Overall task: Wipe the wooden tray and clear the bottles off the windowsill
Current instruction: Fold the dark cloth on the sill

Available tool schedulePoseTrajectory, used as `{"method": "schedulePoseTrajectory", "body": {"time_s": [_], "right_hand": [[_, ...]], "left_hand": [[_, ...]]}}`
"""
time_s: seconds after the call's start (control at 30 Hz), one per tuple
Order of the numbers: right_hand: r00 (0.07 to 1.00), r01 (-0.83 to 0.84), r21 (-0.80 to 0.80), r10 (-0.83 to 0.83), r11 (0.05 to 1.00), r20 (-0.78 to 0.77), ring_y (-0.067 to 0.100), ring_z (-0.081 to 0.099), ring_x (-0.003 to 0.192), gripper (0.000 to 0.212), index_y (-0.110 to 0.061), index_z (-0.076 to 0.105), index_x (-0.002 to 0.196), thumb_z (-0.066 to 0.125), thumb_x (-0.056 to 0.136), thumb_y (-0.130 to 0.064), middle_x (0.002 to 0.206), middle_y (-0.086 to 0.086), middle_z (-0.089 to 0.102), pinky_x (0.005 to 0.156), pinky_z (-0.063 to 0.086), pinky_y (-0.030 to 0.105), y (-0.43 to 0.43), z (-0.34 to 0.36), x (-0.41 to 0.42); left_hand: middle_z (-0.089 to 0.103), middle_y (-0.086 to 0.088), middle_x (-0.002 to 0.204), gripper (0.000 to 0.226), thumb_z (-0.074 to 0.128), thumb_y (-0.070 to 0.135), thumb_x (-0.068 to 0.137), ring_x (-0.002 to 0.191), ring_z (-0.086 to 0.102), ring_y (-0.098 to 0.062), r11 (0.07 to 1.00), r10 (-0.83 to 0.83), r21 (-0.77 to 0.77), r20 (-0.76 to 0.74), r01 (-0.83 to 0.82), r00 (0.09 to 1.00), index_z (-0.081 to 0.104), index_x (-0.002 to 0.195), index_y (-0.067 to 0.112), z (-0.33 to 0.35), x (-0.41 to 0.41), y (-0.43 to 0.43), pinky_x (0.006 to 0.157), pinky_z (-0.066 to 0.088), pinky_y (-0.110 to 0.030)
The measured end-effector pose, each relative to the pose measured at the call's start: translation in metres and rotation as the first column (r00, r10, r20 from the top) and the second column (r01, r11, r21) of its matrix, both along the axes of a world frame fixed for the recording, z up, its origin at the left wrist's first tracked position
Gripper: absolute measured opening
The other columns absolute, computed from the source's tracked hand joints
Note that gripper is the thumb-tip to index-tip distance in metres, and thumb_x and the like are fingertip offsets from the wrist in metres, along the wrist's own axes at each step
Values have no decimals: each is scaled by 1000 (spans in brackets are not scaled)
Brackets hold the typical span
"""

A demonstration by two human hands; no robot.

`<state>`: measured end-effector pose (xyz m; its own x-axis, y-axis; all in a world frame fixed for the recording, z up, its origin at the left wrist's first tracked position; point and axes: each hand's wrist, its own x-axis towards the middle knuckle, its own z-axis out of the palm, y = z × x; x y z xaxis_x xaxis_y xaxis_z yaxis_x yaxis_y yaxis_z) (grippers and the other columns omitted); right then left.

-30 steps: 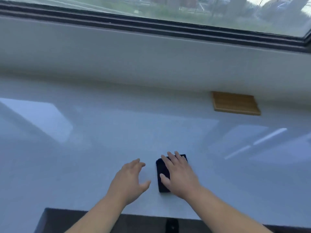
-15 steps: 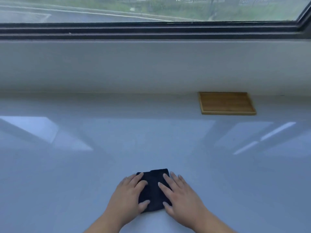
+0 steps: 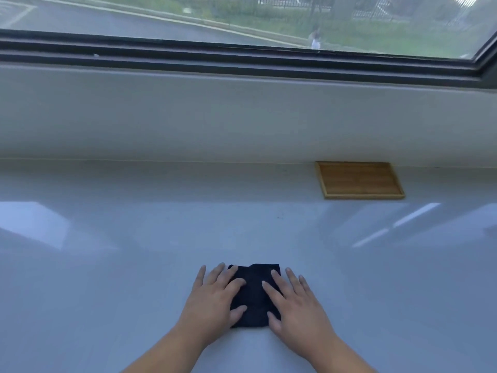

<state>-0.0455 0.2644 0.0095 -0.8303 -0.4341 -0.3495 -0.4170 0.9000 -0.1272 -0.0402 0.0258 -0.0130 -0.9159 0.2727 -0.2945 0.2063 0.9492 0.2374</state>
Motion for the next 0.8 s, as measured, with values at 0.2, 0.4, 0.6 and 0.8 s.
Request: {"method": "schedulePoseTrajectory", "body": {"time_s": [0.2,0.4,0.6,0.8], "right_hand": [[999,52,-17,-52,999,9,33,6,157,66,-33,25,161,40,98,-51,172,0,14,126,2,50,-9,-12,-68],[999,40,-12,-40,999,33,34,3,157,67,-35,19,161,43,101,-50,173,-1,8,126,3,53,-11,-14,-130],[998,34,-39,-32,999,49,36,6,156,66,-33,18,161,41,102,-48,173,1,7,126,5,53,-10,-16,-128],[996,30,-62,-25,998,80,35,7,156,66,-32,20,161,40,101,-51,172,4,10,126,6,51,-10,-12,-129]], "left_hand": [[21,7,170,59,45,62,96,156,15,-24,996,72,-42,-30,-74,997,40,152,41,-1,-65,1,125,5,-53],[28,5,167,61,56,58,94,151,25,-26,985,161,-60,-10,-161,987,40,150,41,5,-121,11,123,19,-51],[28,3,167,62,56,58,92,150,27,-24,984,171,-58,1,-171,985,42,149,39,12,-121,15,123,20,-48],[26,1,168,64,52,60,93,152,23,-27,985,156,-85,37,-152,987,40,151,38,19,-120,17,124,16,-49]]}}
